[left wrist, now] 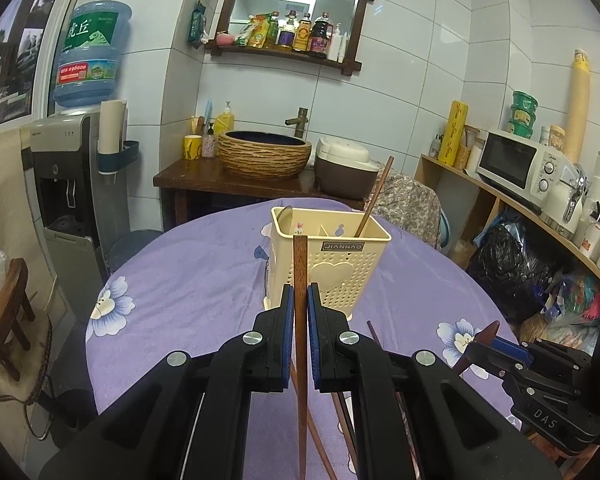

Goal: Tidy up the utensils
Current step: 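Lift the wooden chopstick and metal spoon up toward the cream caddy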

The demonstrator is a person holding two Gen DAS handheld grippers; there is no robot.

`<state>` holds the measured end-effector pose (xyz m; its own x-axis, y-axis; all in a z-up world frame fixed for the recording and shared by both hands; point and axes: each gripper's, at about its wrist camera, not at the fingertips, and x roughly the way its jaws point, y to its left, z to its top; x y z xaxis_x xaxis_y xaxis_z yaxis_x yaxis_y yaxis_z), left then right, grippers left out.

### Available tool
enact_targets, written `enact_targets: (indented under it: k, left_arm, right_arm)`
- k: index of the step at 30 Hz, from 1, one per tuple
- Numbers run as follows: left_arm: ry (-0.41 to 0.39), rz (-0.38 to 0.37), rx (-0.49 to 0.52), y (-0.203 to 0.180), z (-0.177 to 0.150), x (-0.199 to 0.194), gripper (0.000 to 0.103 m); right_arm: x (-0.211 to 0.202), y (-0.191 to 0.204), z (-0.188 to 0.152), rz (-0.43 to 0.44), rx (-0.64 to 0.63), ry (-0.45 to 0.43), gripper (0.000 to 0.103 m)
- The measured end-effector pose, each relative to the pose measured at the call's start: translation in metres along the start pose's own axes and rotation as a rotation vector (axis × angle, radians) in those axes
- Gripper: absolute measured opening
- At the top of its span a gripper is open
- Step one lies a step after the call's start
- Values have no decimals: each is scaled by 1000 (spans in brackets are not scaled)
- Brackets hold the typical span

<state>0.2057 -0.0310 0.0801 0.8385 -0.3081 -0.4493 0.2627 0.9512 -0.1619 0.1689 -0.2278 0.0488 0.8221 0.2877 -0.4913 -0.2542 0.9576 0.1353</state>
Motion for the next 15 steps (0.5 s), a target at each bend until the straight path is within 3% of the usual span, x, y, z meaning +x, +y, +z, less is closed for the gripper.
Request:
enact_targets:
  k: [15]
  left_arm:
    - [-36,-25,33,-7,29,-1,8]
  right_arm:
    - [5,-3,27,29,3,-24,16]
